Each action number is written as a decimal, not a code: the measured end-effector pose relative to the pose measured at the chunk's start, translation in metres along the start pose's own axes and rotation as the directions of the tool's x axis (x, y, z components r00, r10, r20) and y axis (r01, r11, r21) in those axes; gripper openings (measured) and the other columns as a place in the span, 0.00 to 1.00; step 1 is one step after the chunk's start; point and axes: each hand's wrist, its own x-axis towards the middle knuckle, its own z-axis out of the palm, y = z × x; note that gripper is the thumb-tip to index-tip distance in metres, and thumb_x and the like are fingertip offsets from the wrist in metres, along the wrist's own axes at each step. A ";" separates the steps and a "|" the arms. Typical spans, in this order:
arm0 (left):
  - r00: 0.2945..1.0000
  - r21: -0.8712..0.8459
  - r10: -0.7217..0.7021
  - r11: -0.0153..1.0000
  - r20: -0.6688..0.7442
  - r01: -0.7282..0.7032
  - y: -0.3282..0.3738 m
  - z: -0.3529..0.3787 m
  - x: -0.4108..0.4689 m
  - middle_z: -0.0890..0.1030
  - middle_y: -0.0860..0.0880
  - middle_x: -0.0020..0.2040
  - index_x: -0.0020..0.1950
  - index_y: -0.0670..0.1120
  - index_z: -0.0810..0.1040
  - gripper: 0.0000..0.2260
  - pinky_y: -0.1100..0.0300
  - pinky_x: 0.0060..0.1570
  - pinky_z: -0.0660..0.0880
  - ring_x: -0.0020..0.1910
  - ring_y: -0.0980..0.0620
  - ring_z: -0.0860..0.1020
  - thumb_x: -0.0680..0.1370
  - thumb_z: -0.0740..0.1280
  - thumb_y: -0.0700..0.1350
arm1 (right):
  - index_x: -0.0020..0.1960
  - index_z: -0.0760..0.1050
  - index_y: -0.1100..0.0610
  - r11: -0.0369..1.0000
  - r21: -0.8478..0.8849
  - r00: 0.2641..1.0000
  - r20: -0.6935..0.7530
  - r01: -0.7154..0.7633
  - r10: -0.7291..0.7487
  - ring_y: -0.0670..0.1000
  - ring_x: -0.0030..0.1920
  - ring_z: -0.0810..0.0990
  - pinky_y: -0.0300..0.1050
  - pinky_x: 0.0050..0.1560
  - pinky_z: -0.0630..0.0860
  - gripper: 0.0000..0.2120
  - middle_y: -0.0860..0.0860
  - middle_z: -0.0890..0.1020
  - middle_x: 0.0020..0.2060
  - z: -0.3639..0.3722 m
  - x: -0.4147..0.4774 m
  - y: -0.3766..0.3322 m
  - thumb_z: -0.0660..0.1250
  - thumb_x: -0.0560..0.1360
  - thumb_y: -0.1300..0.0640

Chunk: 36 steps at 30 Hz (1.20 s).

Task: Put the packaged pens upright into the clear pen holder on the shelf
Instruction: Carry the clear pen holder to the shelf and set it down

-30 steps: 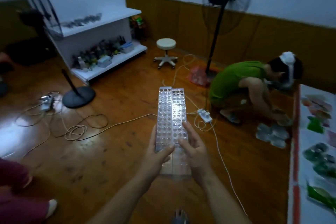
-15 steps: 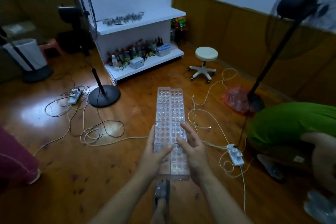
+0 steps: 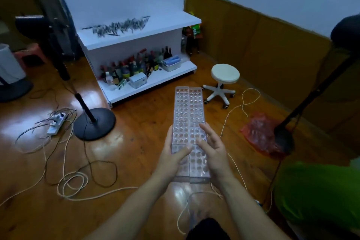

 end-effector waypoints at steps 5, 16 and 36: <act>1.000 -0.006 0.002 1.000 -0.019 -0.002 0.013 0.023 0.147 0.72 0.66 0.56 0.75 0.60 0.54 0.33 0.73 0.35 0.75 0.42 0.74 0.78 0.77 0.68 0.41 | 0.59 0.79 0.41 0.999 0.016 0.999 0.015 -0.035 0.035 0.53 0.68 0.73 0.53 0.52 0.82 0.19 0.45 0.68 0.72 -0.018 0.150 -0.001 0.69 0.75 0.62; 0.989 -0.090 -0.027 0.996 -0.147 0.013 0.085 0.052 0.421 0.78 0.53 0.62 0.73 0.61 0.59 0.32 0.63 0.41 0.79 0.52 0.57 0.82 0.76 0.69 0.39 | 0.59 0.79 0.46 0.993 0.038 0.982 0.157 -0.111 0.103 0.43 0.60 0.77 0.39 0.43 0.80 0.18 0.45 0.68 0.72 -0.023 0.446 -0.047 0.69 0.75 0.64; 0.997 -0.083 -0.056 0.995 -0.059 0.051 0.217 0.027 0.975 0.80 0.54 0.57 0.72 0.59 0.62 0.30 0.64 0.39 0.79 0.50 0.56 0.83 0.77 0.67 0.35 | 0.61 0.78 0.42 0.992 -0.093 0.994 0.057 -0.089 0.094 0.46 0.68 0.71 0.54 0.65 0.75 0.18 0.35 0.71 0.65 0.024 1.006 -0.082 0.70 0.75 0.59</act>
